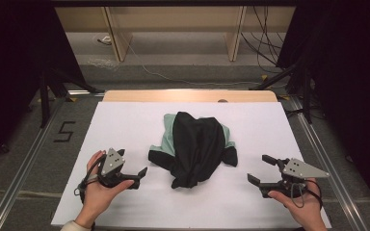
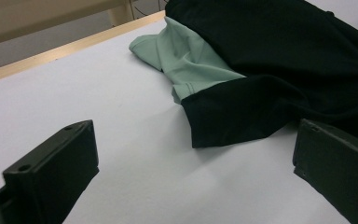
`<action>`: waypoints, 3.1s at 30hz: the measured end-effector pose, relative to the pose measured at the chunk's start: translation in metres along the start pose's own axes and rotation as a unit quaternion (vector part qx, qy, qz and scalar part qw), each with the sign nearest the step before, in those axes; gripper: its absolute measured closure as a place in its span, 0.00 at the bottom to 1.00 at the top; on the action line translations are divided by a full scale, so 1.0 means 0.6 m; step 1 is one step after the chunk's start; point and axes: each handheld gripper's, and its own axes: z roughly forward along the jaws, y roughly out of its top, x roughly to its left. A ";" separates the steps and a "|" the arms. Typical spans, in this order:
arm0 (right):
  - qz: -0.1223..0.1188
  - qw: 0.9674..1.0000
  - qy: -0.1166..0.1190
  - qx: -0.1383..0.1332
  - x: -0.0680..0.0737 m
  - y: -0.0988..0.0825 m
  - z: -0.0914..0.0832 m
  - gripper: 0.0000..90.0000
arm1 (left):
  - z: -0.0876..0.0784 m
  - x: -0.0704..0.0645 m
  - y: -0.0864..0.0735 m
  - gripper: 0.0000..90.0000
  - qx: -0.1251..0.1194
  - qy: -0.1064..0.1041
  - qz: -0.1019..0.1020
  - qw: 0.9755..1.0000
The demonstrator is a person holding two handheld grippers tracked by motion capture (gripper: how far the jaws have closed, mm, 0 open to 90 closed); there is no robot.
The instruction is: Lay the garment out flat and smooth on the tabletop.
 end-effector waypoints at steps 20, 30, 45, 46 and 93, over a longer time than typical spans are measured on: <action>-0.003 1.000 -0.007 0.008 0.000 0.002 0.007 0.15 | 0.080 -0.105 0.033 0.15 0.053 -0.107 0.092 0.989; -0.005 1.000 -0.005 0.014 0.000 0.000 0.011 0.16 | 0.143 -0.171 0.032 0.36 0.099 -0.140 0.151 0.974; -0.030 0.998 0.040 0.038 0.031 0.008 0.046 0.18 | 0.107 -0.175 0.075 0.92 0.096 -0.204 0.118 0.967; -0.033 0.998 0.046 0.040 0.036 0.008 0.050 0.18 | 0.103 -0.182 0.077 0.92 0.096 -0.216 0.119 0.964; -0.008 0.998 0.008 0.059 -0.014 0.125 0.231 0.95 | 0.165 -0.178 0.108 0.30 0.078 -0.133 0.188 0.970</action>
